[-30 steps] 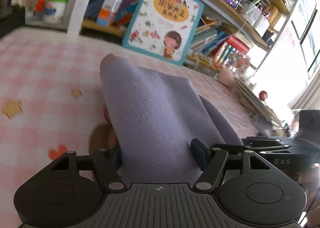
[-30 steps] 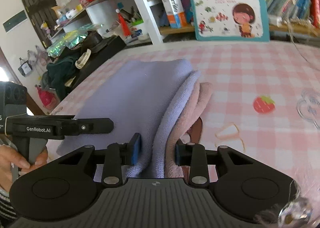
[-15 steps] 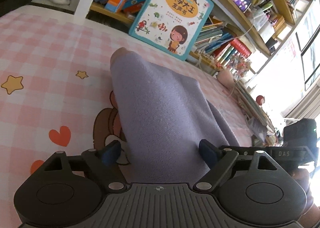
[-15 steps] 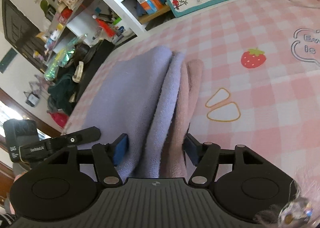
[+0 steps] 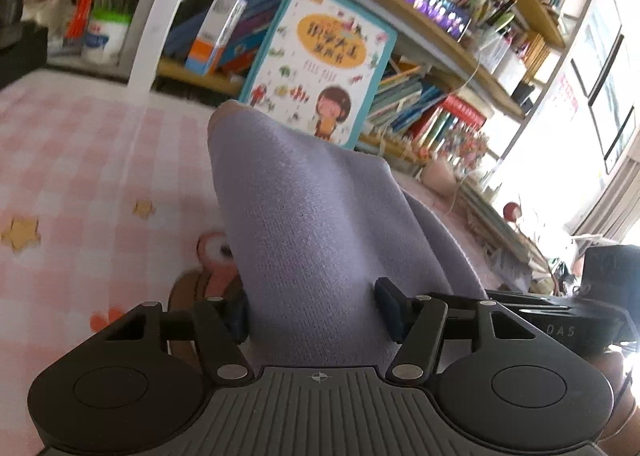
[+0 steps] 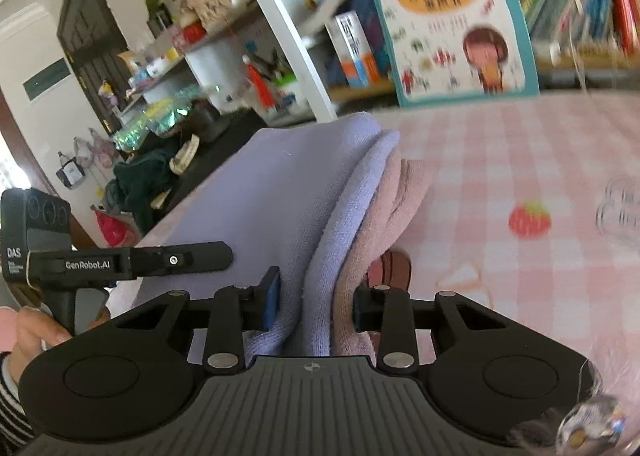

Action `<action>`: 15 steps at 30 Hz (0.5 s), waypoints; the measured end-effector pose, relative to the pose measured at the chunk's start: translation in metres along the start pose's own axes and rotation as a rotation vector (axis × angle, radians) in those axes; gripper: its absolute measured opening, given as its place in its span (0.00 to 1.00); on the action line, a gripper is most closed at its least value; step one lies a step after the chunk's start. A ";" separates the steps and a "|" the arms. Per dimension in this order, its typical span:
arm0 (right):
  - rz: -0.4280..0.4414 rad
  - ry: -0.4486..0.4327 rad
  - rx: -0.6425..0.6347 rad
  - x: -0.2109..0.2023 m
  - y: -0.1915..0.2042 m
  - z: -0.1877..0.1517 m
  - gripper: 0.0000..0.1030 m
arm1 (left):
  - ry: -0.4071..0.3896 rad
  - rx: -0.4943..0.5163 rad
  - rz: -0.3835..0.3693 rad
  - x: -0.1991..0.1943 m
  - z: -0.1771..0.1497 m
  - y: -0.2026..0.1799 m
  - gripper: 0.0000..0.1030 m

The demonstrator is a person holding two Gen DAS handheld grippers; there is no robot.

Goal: Fold clothes

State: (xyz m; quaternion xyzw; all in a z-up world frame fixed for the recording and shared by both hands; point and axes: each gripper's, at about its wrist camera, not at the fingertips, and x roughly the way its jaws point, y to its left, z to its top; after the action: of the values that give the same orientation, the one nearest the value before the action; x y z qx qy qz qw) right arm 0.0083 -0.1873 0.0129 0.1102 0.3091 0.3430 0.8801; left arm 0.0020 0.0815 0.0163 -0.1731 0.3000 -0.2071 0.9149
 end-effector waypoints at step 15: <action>-0.076 -0.047 0.035 0.108 -0.063 0.099 0.29 | -0.036 0.030 0.066 0.104 0.103 0.052 0.59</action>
State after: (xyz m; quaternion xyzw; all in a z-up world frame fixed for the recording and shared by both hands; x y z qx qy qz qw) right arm 0.1655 -0.1595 0.0148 0.1219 0.2983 0.3009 0.8976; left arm 0.1564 0.0953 0.0222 -0.1530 0.2860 -0.1781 0.9290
